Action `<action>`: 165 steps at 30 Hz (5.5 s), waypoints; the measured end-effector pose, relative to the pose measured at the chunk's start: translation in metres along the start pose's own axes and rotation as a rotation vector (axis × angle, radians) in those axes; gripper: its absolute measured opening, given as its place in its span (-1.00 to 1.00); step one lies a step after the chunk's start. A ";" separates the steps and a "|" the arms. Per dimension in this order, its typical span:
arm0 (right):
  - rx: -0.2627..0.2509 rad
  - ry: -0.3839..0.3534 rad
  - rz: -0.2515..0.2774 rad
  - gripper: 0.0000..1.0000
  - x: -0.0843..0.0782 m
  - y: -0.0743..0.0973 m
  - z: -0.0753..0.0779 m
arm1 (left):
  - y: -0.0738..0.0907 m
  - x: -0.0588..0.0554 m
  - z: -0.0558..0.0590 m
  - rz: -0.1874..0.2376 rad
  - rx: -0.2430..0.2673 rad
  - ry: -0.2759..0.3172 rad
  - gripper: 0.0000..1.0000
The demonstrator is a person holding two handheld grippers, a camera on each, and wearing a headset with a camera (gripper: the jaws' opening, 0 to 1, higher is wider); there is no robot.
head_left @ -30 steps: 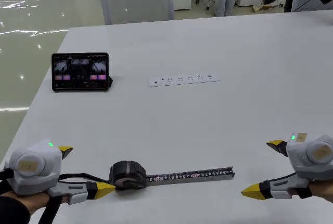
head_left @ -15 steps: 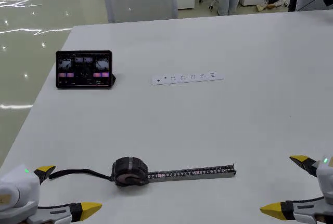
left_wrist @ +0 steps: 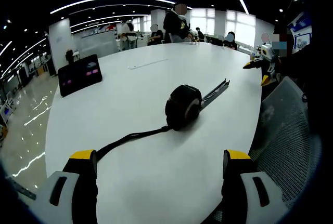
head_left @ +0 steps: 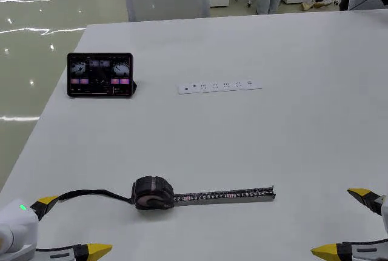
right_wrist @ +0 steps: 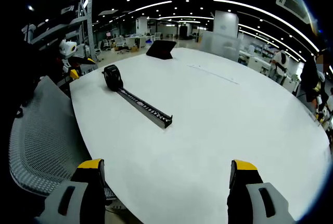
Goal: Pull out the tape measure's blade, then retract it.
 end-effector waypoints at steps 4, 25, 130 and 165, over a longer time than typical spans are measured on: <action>-0.002 0.005 0.006 0.98 0.002 0.000 0.002 | 0.002 -0.003 -0.001 -0.003 -0.002 0.005 0.98; -0.006 0.017 -0.044 0.98 -0.002 0.003 -0.001 | 0.007 0.000 -0.010 0.020 0.017 0.037 0.98; 0.421 0.634 -0.419 -0.78 0.061 -0.121 0.011 | -0.116 0.078 0.056 0.179 0.302 0.301 0.94; 0.389 0.551 -0.497 -0.82 0.062 -0.125 0.010 | -0.124 0.068 0.052 0.031 0.324 0.369 0.17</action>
Point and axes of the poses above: the centre of the closed fingertips' face, and the gripper's own axes: y roughly backward along the fingers, z roughly to its right, x roughly out of its top, the point moved 4 cm from there along y, roughly backward along the fingers, and after that the axes turned 6 degrees about -z, right-handed, at the moved point
